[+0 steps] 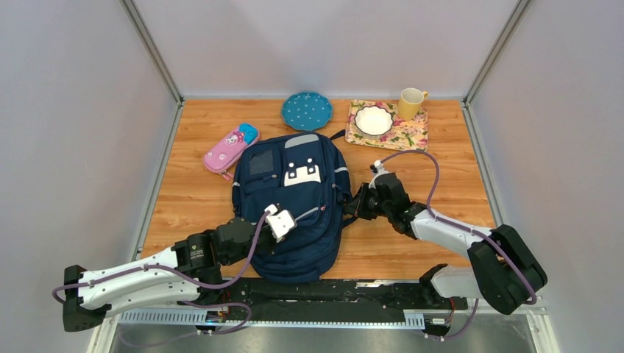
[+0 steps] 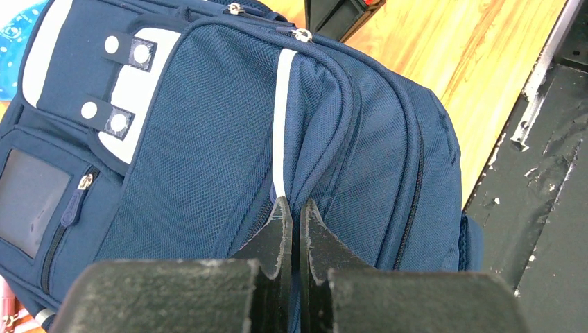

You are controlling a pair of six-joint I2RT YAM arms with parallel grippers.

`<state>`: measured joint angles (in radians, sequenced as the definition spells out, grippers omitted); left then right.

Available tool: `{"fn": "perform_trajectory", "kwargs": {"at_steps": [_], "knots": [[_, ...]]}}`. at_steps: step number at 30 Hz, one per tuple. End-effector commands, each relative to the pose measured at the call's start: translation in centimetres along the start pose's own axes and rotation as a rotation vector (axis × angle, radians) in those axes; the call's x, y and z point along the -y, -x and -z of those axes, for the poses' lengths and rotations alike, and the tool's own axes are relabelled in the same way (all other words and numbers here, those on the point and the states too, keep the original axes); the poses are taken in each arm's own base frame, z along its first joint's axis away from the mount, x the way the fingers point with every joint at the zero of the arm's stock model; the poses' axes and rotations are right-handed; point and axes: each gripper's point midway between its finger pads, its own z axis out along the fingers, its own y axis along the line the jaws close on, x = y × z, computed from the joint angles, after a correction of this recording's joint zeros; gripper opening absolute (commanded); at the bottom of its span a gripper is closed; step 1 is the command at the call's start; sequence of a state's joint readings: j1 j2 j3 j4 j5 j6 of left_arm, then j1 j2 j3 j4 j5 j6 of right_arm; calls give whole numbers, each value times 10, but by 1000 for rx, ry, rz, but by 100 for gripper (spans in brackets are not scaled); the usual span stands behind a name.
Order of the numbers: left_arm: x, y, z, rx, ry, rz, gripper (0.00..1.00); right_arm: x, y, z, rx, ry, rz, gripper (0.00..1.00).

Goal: Pack the student bag
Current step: Zip the student bag at the center of the board.

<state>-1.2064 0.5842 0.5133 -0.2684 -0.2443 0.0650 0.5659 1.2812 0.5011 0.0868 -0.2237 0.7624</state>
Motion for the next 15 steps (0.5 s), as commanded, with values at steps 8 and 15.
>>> {"fn": "perform_trajectory", "kwargs": {"at_steps": [8,15], "knots": [[-12,34,5,115,52,67,0,31,30,28,60,-98,-15,24],[-10,30,5,104,47,71,0,28,60,66,94,5,-115,41]]}}
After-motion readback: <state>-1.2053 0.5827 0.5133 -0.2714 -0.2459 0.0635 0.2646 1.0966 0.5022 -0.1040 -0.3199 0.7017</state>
